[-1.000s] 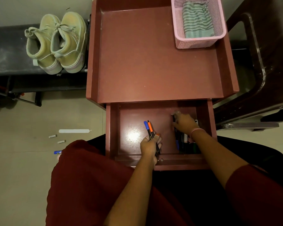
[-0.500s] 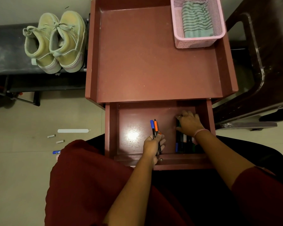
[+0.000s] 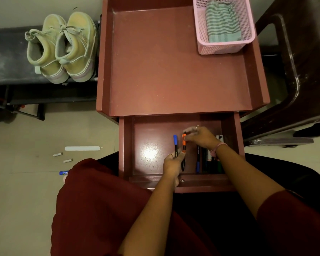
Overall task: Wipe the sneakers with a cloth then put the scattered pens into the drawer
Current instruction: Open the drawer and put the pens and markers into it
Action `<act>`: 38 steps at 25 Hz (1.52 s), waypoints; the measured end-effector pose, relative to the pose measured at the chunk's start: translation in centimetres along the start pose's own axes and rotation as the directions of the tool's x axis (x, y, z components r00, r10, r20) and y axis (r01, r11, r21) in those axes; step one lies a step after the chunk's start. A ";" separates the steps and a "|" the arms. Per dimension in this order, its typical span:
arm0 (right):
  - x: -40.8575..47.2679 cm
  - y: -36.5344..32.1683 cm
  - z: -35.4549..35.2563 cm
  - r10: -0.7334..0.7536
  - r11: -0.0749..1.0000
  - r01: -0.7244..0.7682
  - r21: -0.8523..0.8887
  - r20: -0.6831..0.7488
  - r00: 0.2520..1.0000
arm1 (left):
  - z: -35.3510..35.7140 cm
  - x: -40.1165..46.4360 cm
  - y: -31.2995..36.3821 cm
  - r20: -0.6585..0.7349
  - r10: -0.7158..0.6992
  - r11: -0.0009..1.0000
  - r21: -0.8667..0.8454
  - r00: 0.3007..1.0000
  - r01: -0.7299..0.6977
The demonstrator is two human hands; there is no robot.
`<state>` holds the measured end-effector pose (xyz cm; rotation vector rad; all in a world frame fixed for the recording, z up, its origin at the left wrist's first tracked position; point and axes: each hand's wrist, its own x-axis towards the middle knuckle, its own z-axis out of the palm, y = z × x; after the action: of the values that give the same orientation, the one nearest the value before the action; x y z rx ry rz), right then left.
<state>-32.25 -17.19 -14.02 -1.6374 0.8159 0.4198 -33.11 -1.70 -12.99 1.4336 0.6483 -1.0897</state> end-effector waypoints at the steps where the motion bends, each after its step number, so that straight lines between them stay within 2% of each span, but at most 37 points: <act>1: 0.5 0.3 -0.1 -0.009 0.997 0.004 -0.076 -0.069 0.998 | -0.1 0.1 0.0 -0.059 0.014 1.000 0.001 0.998 -0.014; 4: 1.4 1.6 -0.4 0.000 0.918 -0.070 -0.390 -0.177 0.984 | -0.5 0.1 0.2 -0.180 0.027 0.999 -0.038 0.983 -0.035; 6: 1.4 2.5 -0.4 0.011 0.857 -0.105 -0.505 -0.185 0.983 | -0.5 -0.1 0.4 -0.196 0.022 1.000 -0.001 0.980 -0.023; 9: 0.9 2.8 -0.3 -0.030 0.694 -0.091 -0.714 -0.155 0.987 | -0.4 -0.1 0.8 -0.198 -0.018 1.000 0.012 0.980 0.021; 12: 0.7 2.6 -0.9 -0.101 0.528 -0.066 -0.847 -0.139 0.985 | -0.5 0.1 0.8 -0.161 -0.076 0.994 -0.092 0.984 0.061; 14: 0.8 2.6 -1.3 -0.099 0.481 -0.054 -0.875 -0.115 0.988 | -0.4 -0.1 0.8 -0.127 -0.081 0.995 -0.062 0.989 0.074; 15: 1.1 2.5 -1.4 -0.088 0.514 -0.040 -0.857 -0.099 0.991 | -0.3 -0.3 0.8 -0.104 -0.074 0.997 -0.034 0.992 0.071; 16: 1.3 2.2 -1.3 -0.079 0.610 -0.018 -0.792 -0.083 0.993 | -0.2 -0.4 0.9 -0.079 -0.057 0.998 -0.013 0.995 0.056; 18: 1.4 1.4 -0.8 -0.046 0.863 0.032 -0.505 -0.017 0.999 | -0.1 -0.5 0.8 -0.040 -0.014 1.000 -0.006 0.999 0.014; 19: 1.2 0.8 -0.5 -0.035 0.942 0.050 -0.331 0.050 0.998 | -0.1 -0.4 0.7 -0.029 -0.002 1.000 -0.009 1.000 0.002; 21: 0.9 0.2 0.1 -0.056 0.989 0.075 -0.130 0.146 0.988 | 0.0 -0.3 0.5 -0.020 0.009 1.000 -0.025 1.000 -0.009; 23: 1.0 0.0 0.4 -0.090 0.992 0.100 -0.076 0.136 0.987 | 0.0 -0.4 0.4 -0.016 0.015 0.999 -0.036 1.000 -0.015; 26: 1.2 -0.2 0.8 -0.060 0.997 0.065 -0.038 0.104 0.993 | 0.0 -0.4 0.3 -0.004 0.036 0.999 -0.013 0.999 -0.036; 29: 2.0 0.0 0.9 -0.061 0.971 0.046 -0.234 -0.056 0.997 | -0.1 -0.2 0.3 -0.108 0.060 0.998 0.003 0.992 -0.060; 31: 2.2 0.5 0.3 -0.044 0.898 -0.014 -0.439 -0.122 0.992 | -0.5 0.0 0.5 -0.193 0.044 0.994 -0.087 0.980 -0.062; 33: 2.1 1.2 -0.1 -0.008 0.809 -0.059 -0.584 -0.111 0.994 | -0.9 0.0 0.7 -0.223 0.008 0.978 -0.203 0.975 -0.054; 36: 1.4 1.3 -0.2 -0.073 0.573 -0.042 -0.818 -0.102 0.992 | -1.2 -0.2 0.9 -0.229 -0.014 0.960 -0.277 0.973 -0.051; 38: 1.3 1.2 -0.5 -0.106 0.505 -0.021 -0.863 -0.086 0.991 | -1.0 -0.4 1.0 -0.219 -0.024 0.958 -0.283 0.976 -0.040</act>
<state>-32.28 -18.07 -15.62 -2.6606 0.6750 0.7805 -32.14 -0.80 -12.29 1.3112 0.9186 -0.7975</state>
